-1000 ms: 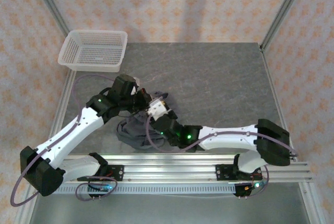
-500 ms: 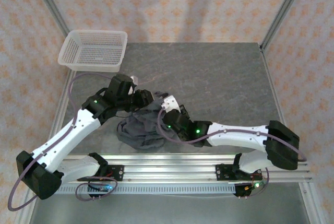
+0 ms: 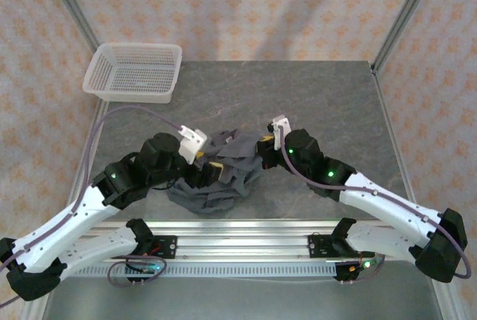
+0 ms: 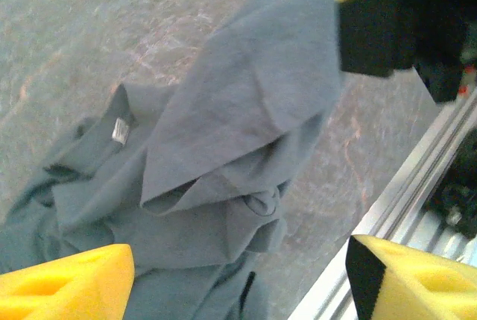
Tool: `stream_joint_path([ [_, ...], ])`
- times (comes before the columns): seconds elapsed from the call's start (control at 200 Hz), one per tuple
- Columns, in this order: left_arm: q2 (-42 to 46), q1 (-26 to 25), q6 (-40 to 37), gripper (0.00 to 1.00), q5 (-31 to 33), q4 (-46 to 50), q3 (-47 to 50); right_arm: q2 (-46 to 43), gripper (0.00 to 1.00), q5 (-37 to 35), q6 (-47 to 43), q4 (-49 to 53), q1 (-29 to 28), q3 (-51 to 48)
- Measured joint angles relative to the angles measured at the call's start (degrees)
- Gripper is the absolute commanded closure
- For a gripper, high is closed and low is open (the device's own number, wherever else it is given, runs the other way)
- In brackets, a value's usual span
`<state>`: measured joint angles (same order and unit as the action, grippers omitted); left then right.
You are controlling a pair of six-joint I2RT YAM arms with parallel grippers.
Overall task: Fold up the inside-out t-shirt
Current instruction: Turn the T-shirt inside out at the center of the table.
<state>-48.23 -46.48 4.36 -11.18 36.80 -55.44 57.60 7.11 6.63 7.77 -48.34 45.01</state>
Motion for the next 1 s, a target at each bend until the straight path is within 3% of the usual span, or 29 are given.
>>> stream_joint_path([
  [0.265,-10.45,-13.18,-18.67,0.22,12.70,-6.49,0.55,0.46,1.00,6.36,0.02,3.23,0.17,0.87],
  [0.515,-14.05,-14.29,-29.09,0.19,23.58,-22.99,9.01,0.52,1.00,8.92,0.00,4.48,0.17,1.75],
  [0.575,-13.79,-14.27,-29.94,0.27,24.98,-26.29,9.86,0.52,1.00,9.46,-0.02,4.48,0.17,1.88],
  [0.711,-12.87,-14.23,-30.99,0.60,26.56,-30.71,10.51,0.76,1.00,10.43,-0.02,4.46,0.17,1.88],
  [0.846,-12.22,-14.16,-31.41,0.70,26.84,-32.35,10.62,1.33,1.00,10.91,0.00,4.44,0.17,1.88],
  [0.916,-11.67,-14.12,-31.45,0.69,26.84,-32.37,10.62,1.55,1.00,10.95,0.00,4.44,0.17,1.88],
  [1.001,-10.75,-13.97,-31.32,0.53,26.67,-32.17,10.62,1.60,1.00,10.95,0.02,4.46,0.17,1.88],
])
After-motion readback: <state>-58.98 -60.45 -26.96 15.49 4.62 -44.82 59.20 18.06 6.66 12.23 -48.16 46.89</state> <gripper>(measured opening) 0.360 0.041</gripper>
